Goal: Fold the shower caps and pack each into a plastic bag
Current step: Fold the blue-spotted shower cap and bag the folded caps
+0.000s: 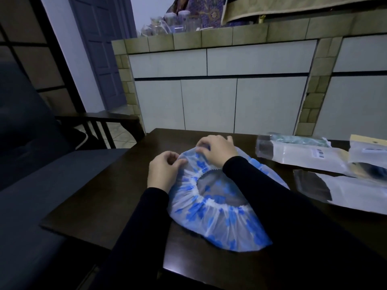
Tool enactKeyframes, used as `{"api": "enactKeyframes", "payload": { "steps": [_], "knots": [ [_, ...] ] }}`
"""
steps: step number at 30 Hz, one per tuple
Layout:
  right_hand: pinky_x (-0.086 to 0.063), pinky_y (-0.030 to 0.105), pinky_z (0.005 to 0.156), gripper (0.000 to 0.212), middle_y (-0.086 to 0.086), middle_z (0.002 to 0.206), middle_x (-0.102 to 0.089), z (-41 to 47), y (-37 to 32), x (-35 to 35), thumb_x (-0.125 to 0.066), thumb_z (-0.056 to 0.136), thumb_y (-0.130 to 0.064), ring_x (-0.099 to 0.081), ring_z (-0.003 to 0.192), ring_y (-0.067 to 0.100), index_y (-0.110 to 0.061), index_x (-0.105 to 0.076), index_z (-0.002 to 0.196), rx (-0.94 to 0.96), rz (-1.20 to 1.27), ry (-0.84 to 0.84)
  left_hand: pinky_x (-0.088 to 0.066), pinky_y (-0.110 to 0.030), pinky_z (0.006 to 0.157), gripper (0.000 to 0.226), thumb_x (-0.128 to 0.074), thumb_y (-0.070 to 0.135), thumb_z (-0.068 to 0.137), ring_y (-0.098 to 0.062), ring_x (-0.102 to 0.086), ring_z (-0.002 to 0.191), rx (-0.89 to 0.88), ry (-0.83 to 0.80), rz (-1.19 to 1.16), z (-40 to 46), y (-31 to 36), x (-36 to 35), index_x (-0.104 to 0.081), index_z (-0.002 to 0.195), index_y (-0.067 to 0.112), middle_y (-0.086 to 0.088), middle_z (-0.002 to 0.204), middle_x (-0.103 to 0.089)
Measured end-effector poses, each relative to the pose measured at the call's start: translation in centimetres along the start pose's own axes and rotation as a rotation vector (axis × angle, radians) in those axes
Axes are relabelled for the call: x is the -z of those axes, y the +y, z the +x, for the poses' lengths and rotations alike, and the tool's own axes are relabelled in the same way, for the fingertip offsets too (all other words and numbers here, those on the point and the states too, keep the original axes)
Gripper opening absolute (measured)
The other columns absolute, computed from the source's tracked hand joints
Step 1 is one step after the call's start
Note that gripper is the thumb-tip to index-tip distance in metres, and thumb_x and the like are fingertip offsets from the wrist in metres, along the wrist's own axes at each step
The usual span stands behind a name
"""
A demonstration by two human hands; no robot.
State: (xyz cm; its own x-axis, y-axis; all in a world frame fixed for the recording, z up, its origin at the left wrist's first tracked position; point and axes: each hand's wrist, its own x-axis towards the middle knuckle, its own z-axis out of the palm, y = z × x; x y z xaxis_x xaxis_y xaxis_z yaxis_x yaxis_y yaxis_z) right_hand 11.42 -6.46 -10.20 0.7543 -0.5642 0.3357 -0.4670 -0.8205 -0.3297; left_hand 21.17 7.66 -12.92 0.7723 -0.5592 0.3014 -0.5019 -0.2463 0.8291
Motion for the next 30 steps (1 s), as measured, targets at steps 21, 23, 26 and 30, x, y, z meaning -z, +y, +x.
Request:
{"api": "enactKeyframes", "payload": {
  "steps": [21, 23, 26, 30],
  "knots": [
    [-0.007, 0.059, 0.111, 0.064, -0.007, 0.162, 0.001, -4.4, 3.5, -1.1, -0.019, 0.093, -0.068, 0.003, 0.148, 0.024, -0.042, -0.006, 0.151, -0.222, -0.225, -0.467, -0.007, -0.060, 0.110, 0.097, -0.017, 0.091, 0.071, -0.023, -0.002, 0.148, -0.020, -0.553, 0.828, -1.1, 1.4, -3.2, -0.007, 0.152, 0.037, 0.010, 0.161, -0.001],
    [-0.009, 0.057, 0.111, 0.061, -0.006, 0.161, -0.006, -4.5, 3.5, -0.6, -0.024, 0.096, -0.063, -0.003, 0.148, 0.023, -0.040, -0.013, 0.151, -0.173, -0.146, -0.418, -0.007, -0.064, 0.109, 0.102, -0.017, 0.094, 0.067, -0.024, -0.002, 0.148, -0.001, -0.546, 0.819, -1.1, 1.5, -3.1, -0.008, 0.151, 0.038, 0.010, 0.161, -0.002],
    [-0.018, 0.049, 0.111, 0.049, -0.006, 0.155, -0.030, -5.3, 3.4, 1.1, -0.033, 0.100, -0.049, -0.028, 0.142, 0.018, -0.032, -0.036, 0.145, -0.122, 0.003, -0.156, -0.011, -0.061, 0.109, 0.088, -0.023, 0.086, 0.077, -0.025, -0.010, 0.146, -0.021, -0.453, 0.800, -1.0, 1.7, -2.7, -0.022, 0.149, 0.036, 0.004, 0.161, -0.010],
    [-0.034, 0.040, 0.101, 0.042, -0.004, 0.138, -0.052, -7.8, 3.2, 3.0, -0.035, 0.099, -0.044, -0.050, 0.122, 0.020, -0.026, -0.056, 0.130, -0.113, -0.172, 0.017, -0.020, -0.052, 0.111, 0.060, -0.040, 0.058, 0.092, -0.020, -0.024, 0.143, -0.207, -0.103, 0.738, -2.2, 2.9, -1.5, -0.039, 0.143, 0.027, 0.003, 0.158, -0.024]
  ]
}}
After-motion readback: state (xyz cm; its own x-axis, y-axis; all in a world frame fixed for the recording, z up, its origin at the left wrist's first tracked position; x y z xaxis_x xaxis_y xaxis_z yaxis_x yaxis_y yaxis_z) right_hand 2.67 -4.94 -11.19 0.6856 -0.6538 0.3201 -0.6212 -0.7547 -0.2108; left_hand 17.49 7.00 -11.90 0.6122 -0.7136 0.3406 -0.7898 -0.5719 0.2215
